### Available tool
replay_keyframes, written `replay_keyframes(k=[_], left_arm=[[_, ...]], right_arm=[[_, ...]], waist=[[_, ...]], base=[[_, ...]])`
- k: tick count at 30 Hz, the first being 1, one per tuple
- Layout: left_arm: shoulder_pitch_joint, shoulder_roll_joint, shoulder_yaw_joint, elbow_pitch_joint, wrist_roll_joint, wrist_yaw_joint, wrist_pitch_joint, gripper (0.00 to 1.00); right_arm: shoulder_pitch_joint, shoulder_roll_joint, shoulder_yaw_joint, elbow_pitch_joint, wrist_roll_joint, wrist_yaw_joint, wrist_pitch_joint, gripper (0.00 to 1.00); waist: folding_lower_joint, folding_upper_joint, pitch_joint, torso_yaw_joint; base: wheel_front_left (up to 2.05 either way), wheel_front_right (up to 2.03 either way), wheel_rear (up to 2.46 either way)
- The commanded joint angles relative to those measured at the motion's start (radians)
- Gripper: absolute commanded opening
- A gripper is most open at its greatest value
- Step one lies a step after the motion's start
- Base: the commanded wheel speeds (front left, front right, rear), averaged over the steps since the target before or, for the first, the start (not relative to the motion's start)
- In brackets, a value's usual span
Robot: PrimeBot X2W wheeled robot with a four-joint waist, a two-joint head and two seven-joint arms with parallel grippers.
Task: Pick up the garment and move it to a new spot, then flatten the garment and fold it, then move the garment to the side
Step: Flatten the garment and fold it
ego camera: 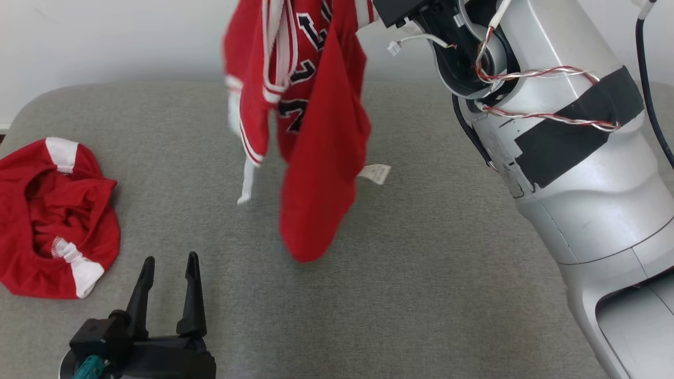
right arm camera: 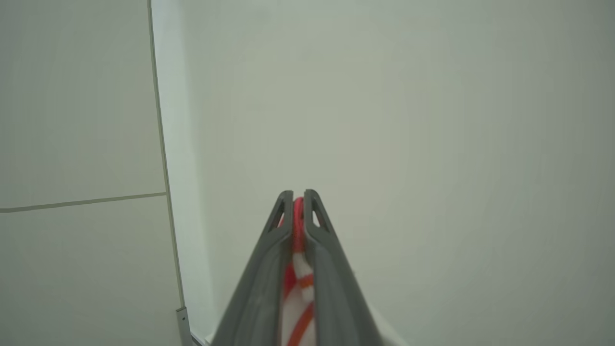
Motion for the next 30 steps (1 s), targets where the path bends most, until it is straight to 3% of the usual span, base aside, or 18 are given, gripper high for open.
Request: replay_keyframes(k=[1,6,16,18,25,30], left_arm=[[-0.001,0.001,0.005,-0.001,-0.001,0.001,-0.001,1.0],[0.003,0.0,0.012,-0.007,-0.001,0.001,-0.001,1.0],[-0.008,0.0,0.002,0.006,0.005,-0.012,-0.001,1.0],[-0.013,0.0,0.002,0.009,0.01,-0.008,-0.001,1.0],[-0.021,0.001,-0.007,0.018,0.017,-0.007,-0.001,1.0],[-0.004,0.001,-0.011,0.023,0.011,-0.013,-0.001,1.0]], right_arm=[[0.008,0.001,0.0,0.013,0.006,-0.003,-0.007,0.0],[0.09,-0.006,-0.049,0.124,-0.095,-0.003,0.026,0.0],[0.396,-0.162,-0.279,0.357,-0.32,-0.003,-0.006,0.0],[0.434,-0.178,-0.317,0.395,-0.365,-0.003,-0.018,1.0],[0.491,-0.187,-0.397,0.489,-0.533,-0.003,0.01,1.0],[0.511,-0.171,-0.414,0.444,-0.649,-0.003,0.012,1.0]], waist=[[0.0,-0.0001,-0.002,-0.015],[0.0,-0.0001,0.003,-0.052],[0.0,-0.0001,0.02,-0.088],[0.0,-0.0001,0.022,-0.098],[0.0,-0.0001,0.016,-0.111],[0.0,-0.0001,-0.007,-0.101]], base=[[0.0,0.0,0.0],[0.0,0.0,0.0],[0.0,0.0,0.0],[0.0,0.0,0.0],[0.0,0.0,0.0],[0.0,0.0,0.0]])
